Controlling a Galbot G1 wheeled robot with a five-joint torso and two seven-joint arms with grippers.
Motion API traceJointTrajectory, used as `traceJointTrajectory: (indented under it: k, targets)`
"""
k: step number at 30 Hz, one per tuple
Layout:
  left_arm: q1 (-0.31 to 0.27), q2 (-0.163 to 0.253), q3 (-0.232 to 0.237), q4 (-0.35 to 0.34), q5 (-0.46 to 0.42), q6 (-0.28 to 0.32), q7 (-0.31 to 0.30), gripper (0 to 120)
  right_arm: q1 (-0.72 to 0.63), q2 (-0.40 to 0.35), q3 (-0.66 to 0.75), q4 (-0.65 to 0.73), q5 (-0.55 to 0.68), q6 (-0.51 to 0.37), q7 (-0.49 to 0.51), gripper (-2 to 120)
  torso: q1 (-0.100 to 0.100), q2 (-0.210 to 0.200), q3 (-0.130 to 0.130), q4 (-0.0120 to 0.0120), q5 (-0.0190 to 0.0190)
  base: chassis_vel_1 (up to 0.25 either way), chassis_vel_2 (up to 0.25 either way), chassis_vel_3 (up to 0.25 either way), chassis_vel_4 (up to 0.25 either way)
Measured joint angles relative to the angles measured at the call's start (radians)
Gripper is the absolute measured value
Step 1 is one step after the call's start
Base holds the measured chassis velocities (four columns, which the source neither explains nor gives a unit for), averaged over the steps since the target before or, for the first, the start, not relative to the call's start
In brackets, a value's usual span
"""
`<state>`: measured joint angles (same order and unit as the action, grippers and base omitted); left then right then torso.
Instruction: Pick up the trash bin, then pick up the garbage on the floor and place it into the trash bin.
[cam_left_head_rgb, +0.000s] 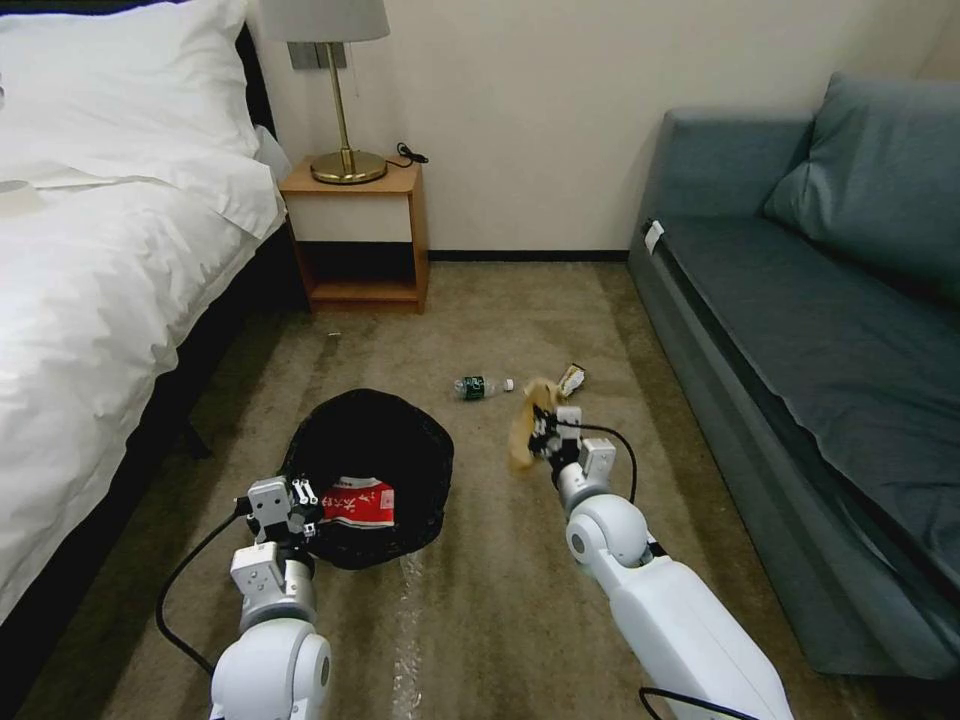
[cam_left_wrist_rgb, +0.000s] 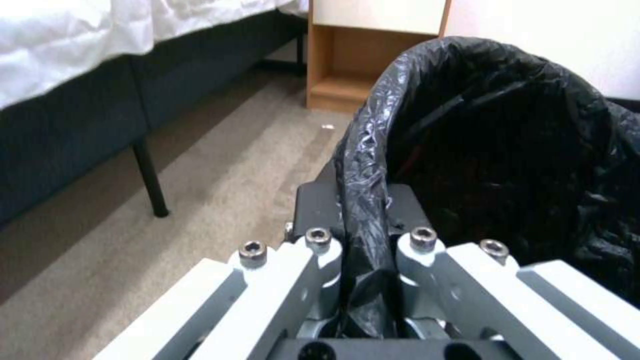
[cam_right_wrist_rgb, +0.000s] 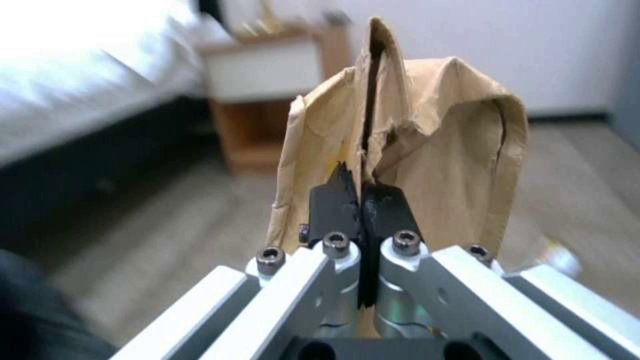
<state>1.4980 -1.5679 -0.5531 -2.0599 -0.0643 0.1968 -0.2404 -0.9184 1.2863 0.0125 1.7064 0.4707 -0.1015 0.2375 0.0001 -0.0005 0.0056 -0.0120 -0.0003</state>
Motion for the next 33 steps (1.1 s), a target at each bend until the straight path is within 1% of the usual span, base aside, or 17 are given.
traceJointTrajectory:
  k: [1, 4, 8, 9, 12, 14, 15, 17, 20, 27, 28, 29, 30, 31, 32, 33]
  targets:
    - [0.0, 0.0, 0.0, 0.0, 0.0, 0.0, 0.0, 4, 0.0, 0.0, 0.0, 0.0, 0.0, 0.0, 0.0, 0, 0.0, 0.0, 0.0, 0.0, 0.0, 0.0, 0.0, 0.0, 0.0]
    - [-0.003, -0.009, 0.008, 0.012, 0.003, -0.003, -0.001, 4, -0.003, 0.008, -0.038, 0.096, -0.006, 0.002, -0.011, 0, 0.0, 0.0, 0.0, 0.0001, 0.0, 0.0, 0.0, 0.0, 0.0]
    - [-0.004, -0.012, 0.014, 0.012, 0.007, -0.003, 0.001, 4, -0.001, 0.013, -0.067, 0.124, -0.009, 0.001, -0.01, 0, 0.0, 0.0, 0.0, 0.0, -0.0001, 0.0, 0.0, 0.0, 0.0]
    - [-0.008, -0.011, 0.014, 0.013, 0.008, -0.003, 0.001, 4, 0.001, 0.015, -0.092, 0.141, -0.008, -0.002, -0.006, 0, 0.0, 0.0, 0.0, -0.0001, 0.0, 0.0, 0.0, 0.0, 0.0]
    - [-0.01, -0.01, 0.014, 0.013, 0.009, -0.003, 0.001, 4, 0.002, 0.015, -0.105, 0.147, -0.008, -0.003, -0.004, 0, 0.0, 0.0, 0.0, -0.0001, 0.0, 0.0, 0.0, 0.0, 0.0]
    - [-0.02, -0.01, 0.014, 0.015, 0.014, 0.002, 0.0, 4, 0.012, 0.027, -0.178, 0.15, -0.017, 0.006, -0.007, 0, 0.0, 0.0, 0.0, 0.0, 0.0001, 0.0, 0.0, 0.0, 0.0]
    - [-0.02, -0.01, 0.014, 0.015, 0.014, 0.002, 0.0, 4, 0.012, 0.027, -0.178, 0.15, -0.017, 0.006, -0.007, 0, 0.0, 0.0, 0.0, 0.0, 0.0001, 0.0, 0.0, 0.0, 0.0]
    - [-0.022, -0.017, 0.02, 0.015, 0.021, 0.003, 0.0, 4, 0.019, 0.035, -0.212, 0.133, -0.049, 0.011, -0.009, 0, 0.0, 0.0, 0.0, 0.0001, 0.0001, 0.0, 0.0, 0.0, 0.0]
    - [-0.022, -0.026, 0.025, 0.014, 0.026, 0.003, 0.0, 4, 0.02, 0.039, -0.242, 0.125, -0.066, 0.011, -0.01, 0, 0.0, 0.0, 0.0, 0.0, 0.0, 0.0, 0.0, 0.0, 0.0]
    - [-0.023, -0.039, 0.037, 0.016, 0.036, 0.003, 0.0, 4, -0.006, 0.046, -0.264, 0.098, -0.12, 0.017, -0.031, 0, 0.0, 0.0, 0.0, 0.0, 0.0001, 0.0, 0.0, 0.0, 0.0]
    - [-0.024, -0.04, 0.038, 0.016, 0.037, 0.003, 0.0, 4, -0.013, 0.043, -0.264, 0.095, -0.132, 0.017, -0.04, 2, 0.0, 0.0, 0.0, -0.0001, 0.0001, 0.0, 0.0, 0.0, 0.0]
    - [-0.024, -0.04, 0.038, 0.018, 0.038, 0.003, 0.0, 4, -0.019, 0.039, -0.262, 0.093, -0.142, 0.018, -0.048, 7, 0.0, 0.0, 0.0, -0.0001, 0.0001, 0.0, 0.0, 0.0, 0.0]
    - [-0.024, -0.04, 0.038, 0.018, 0.038, 0.003, 0.0, 4, -0.019, 0.039, -0.262, 0.093, -0.142, 0.018, -0.048, 7, 0.0, 0.0, 0.0, -0.0001, 0.0001, 0.0, 0.0, 0.0, 0.0]
    - [-0.025, -0.04, 0.038, 0.019, 0.038, 0.003, 0.0, 4, -0.023, 0.036, -0.261, 0.092, -0.146, 0.019, -0.053, 13, 0.0, 0.0, 0.0, 0.0, 0.0001, 0.0, 0.0, 0.0, 0.0]
    - [-0.025, -0.04, 0.038, 0.019, 0.038, 0.003, 0.0, 4, -0.023, 0.036, -0.261, 0.092, -0.146, 0.019, -0.053, 13, 0.0, 0.0, 0.0, 0.0, 0.0001, 0.0, 0.0, 0.0, 0.0]
    - [-0.027, -0.04, 0.039, 0.021, 0.038, 0.003, 0.0, 4, -0.026, 0.035, -0.26, 0.091, -0.149, 0.019, -0.057, 19, 0.0, 0.0, 0.0, 0.0, 0.0001, 0.0, 0.0, 0.0, 0.0]
